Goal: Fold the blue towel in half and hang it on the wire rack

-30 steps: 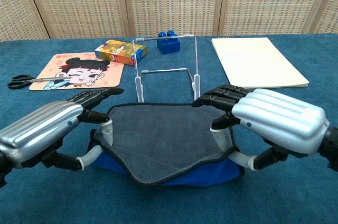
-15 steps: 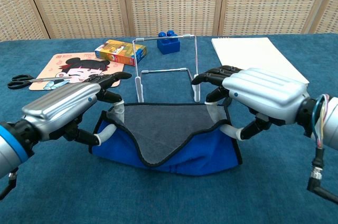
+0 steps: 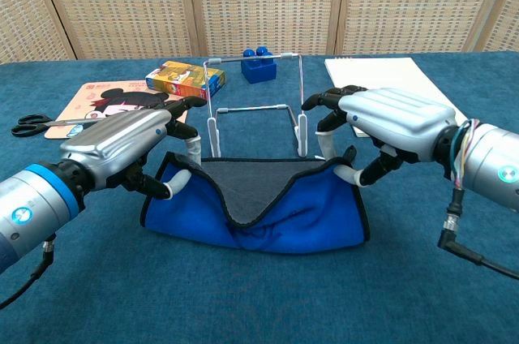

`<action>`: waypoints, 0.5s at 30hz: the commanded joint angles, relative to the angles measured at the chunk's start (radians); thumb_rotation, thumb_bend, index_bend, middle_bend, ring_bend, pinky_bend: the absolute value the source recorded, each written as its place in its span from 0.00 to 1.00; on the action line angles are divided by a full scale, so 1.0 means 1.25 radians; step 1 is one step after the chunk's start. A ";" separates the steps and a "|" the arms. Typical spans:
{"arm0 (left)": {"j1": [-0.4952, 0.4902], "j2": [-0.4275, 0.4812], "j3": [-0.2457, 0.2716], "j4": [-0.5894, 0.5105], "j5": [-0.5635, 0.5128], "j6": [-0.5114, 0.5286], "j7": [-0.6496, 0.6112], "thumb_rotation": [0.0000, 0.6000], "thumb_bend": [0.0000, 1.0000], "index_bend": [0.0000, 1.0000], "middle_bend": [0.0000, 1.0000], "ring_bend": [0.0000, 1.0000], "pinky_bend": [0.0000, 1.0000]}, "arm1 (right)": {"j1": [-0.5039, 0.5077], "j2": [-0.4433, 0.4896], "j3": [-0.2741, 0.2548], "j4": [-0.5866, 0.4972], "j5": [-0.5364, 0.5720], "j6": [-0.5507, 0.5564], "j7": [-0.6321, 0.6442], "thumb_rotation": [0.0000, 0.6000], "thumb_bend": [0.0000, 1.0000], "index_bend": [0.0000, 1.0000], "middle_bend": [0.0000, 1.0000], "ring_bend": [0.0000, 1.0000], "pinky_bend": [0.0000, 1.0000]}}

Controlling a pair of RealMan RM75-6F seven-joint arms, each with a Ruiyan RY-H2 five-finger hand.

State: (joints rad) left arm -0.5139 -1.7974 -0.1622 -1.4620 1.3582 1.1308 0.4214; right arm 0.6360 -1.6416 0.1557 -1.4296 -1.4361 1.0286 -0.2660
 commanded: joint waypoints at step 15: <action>-0.028 -0.040 -0.039 0.046 -0.117 -0.010 0.059 1.00 0.50 0.69 0.00 0.00 0.00 | 0.036 -0.051 0.040 0.086 0.101 -0.039 -0.015 1.00 0.50 0.66 0.11 0.00 0.00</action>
State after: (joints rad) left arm -0.5466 -1.8439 -0.2085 -1.4090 1.2171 1.1160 0.4918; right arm 0.6782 -1.7007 0.2043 -1.3279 -1.3151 0.9819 -0.2832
